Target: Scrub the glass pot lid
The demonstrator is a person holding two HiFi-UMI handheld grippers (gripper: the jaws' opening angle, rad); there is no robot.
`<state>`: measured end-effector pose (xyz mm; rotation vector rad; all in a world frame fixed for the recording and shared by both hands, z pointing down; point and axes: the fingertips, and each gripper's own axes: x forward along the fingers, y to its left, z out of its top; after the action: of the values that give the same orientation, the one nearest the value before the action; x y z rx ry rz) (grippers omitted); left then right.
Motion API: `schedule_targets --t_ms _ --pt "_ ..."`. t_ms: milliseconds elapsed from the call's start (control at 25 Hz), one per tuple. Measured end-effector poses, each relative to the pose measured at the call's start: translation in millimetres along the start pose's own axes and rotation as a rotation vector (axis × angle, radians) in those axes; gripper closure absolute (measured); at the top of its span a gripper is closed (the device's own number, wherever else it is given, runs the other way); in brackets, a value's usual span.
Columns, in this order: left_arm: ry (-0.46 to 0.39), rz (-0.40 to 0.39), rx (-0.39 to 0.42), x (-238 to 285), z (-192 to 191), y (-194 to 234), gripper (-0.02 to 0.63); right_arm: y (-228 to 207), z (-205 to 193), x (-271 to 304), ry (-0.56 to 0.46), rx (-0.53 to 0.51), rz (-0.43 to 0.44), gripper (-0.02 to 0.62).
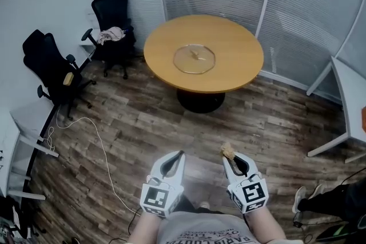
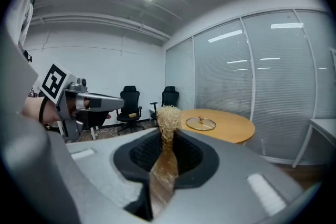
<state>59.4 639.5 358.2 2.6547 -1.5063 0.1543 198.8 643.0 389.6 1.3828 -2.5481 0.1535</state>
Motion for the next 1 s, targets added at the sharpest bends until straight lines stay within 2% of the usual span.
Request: schedule_targets --t_ms 240,480,800,1000 --pt "-0.01 -0.008 -0.033 21.8 0.0 58.9 0.598 0.2 2.7 56.7 0.046 0.032 -0.02 0.532" --pt "-0.037 -0.045 -0.072 58.3 15.9 145.2 0.598 3.6 30.6 139.5 0.08 0.017 -0.055 0.532" --pt "-0.039 -0.135 -0.038 96.3 38.6 235.6 0.598 12.9 71.6 226.7 0.086 0.019 -0.131 0.532" --pt "-0.018 -0.132 -0.057 118.8 39.7 274.9 0.598 9.3 87.0 267.9 0.091 0.008 -0.141 0.532"
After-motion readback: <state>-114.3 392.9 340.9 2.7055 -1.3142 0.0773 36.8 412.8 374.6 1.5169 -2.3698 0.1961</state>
